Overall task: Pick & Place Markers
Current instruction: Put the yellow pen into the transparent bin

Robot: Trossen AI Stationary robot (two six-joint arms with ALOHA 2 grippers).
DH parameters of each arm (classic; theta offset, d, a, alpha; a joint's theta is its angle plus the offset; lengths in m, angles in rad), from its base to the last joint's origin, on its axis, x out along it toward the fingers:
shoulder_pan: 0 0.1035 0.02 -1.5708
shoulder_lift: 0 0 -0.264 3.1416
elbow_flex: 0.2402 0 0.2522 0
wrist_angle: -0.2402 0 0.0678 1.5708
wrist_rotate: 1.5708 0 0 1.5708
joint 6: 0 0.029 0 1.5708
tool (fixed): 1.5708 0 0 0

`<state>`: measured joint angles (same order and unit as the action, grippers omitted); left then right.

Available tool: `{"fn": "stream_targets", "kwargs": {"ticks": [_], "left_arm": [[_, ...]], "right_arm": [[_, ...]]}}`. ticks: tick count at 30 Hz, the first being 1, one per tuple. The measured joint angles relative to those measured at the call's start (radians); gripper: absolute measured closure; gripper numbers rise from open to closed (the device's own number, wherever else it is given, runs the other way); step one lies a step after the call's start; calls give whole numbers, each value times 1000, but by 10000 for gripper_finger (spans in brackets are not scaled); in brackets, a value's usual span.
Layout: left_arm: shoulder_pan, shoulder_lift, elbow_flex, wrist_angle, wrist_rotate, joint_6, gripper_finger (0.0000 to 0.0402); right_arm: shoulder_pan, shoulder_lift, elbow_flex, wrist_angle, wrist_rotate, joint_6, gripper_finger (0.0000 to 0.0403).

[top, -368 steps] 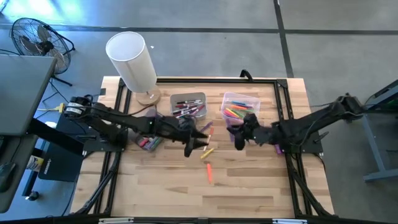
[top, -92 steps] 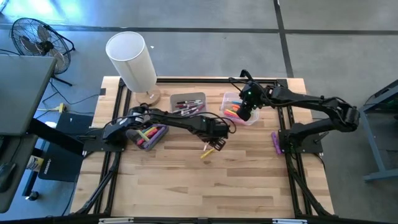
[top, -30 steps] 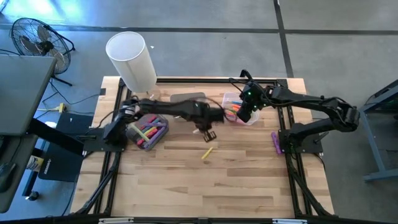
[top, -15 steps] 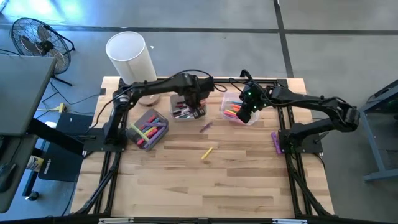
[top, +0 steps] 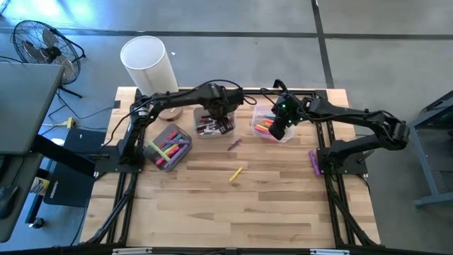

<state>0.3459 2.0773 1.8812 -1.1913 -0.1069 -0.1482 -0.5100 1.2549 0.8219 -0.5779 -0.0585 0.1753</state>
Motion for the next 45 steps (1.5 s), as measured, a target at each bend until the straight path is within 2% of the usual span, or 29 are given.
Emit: {"fn": "stream_targets", "kwargs": {"ticks": [3, 6, 13, 17, 19, 21, 23, 25, 29, 31, 33, 34, 37, 39, 45], "left_arm": [[-11, -1, 0, -15, 0, -50, 234], [-48, -20, 0, -14, 38, -109, 259], [-232, -21, 0, 18, 49, -76, 387], [-329, -21, 0, 82, 47, -24, 387], [-376, -21, 0, 110, 34, -9, 395], [-418, -22, -20, 107, -34, -10, 399], [-441, -33, -88, 114, -65, -32, 398], [-451, -99, -225, 152, -56, -60, 400], [-466, -352, -577, 452, 8, -171, 401], [-485, -470, -762, 514, 19, -239, 401], [-503, -551, -886, 677, 25, -288, 401], [-511, -612, -943, 692, 23, -309, 401], [-537, -767, -1047, 742, 2, -332, 401], [-543, -842, -1094, 715, -27, -330, 401], [-543, -1031, -1133, 690, -58, -208, 401]], "right_arm": [[0, 0, 0, 3, -1, 0, 257], [0, 0, 0, 4, -1, 5, 257], [0, 0, 0, 25, -1, 8, 258], [9, 0, 0, 33, -2, 26, 268], [28, 0, 0, 39, 18, 38, 288], [60, 0, 0, 50, 45, 61, 318], [104, 0, 0, 64, 79, 84, 358], [157, 0, 5, 77, 100, 87, 391], [297, 8, 59, 74, 228, 119, 389], [367, 19, 105, 68, 264, 125, 398], [428, 43, 158, 66, 281, 104, 399], [458, 68, 188, 65, 292, 91, 397], [532, 152, 293, 10, 284, 19, 395], [579, 224, 369, -31, 277, -42, 398], [678, 473, 595, -107, 254, -188, 378]]}}
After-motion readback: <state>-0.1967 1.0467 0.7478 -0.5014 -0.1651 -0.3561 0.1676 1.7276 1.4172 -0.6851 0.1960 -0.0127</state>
